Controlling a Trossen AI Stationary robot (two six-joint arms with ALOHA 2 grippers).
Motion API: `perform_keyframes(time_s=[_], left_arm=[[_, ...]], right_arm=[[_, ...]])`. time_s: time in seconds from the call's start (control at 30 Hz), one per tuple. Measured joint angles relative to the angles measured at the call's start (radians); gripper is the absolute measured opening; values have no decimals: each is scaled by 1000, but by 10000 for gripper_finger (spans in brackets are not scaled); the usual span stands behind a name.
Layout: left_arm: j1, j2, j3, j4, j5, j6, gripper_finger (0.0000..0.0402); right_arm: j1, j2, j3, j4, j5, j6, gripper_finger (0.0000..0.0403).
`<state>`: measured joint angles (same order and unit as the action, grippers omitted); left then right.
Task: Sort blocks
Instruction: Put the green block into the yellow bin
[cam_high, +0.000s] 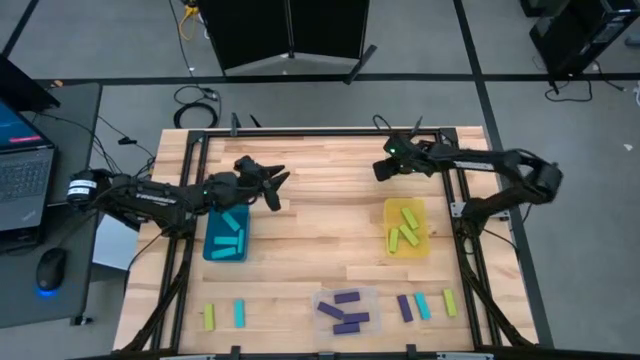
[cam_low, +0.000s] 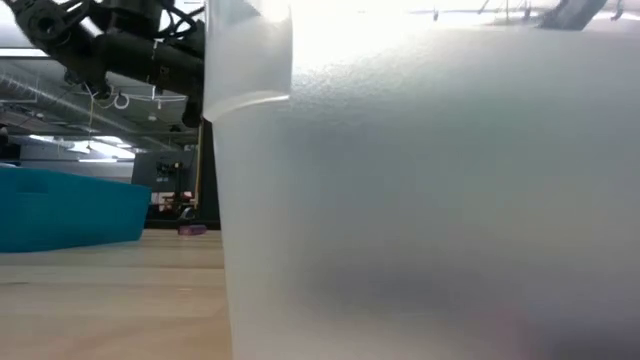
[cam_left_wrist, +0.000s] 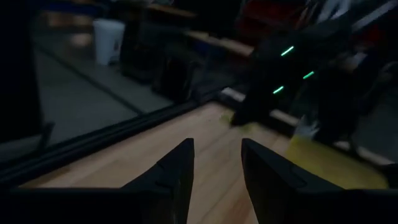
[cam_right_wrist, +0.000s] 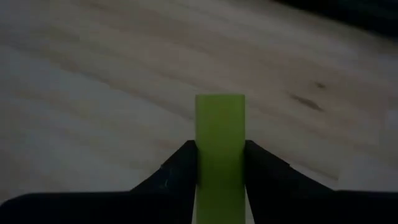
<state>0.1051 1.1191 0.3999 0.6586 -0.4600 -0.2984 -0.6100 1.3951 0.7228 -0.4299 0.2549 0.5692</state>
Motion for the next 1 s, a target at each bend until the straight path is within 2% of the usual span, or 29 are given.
perform_keyframes(time_s=[0.2,0.27,0.43,0.6,0.8,1.0], left_arm=[[2,41,122,-287,-52,-68,141],[15,63,172,-331,-59,-81,141],[72,126,289,-521,-47,-131,141],[121,200,408,-695,-10,-163,141],[176,260,513,-828,-6,-179,141],[241,275,599,-1061,-7,-224,143]], right_arm=[[90,-250,1,5,-117,-106,114],[131,-327,1,-12,-159,-127,114],[293,-464,1,-131,-186,-146,114],[489,-534,1,-199,-174,-138,114],[729,-568,1,-305,-146,-67,114],[928,-569,1,-501,-122,135,114]])
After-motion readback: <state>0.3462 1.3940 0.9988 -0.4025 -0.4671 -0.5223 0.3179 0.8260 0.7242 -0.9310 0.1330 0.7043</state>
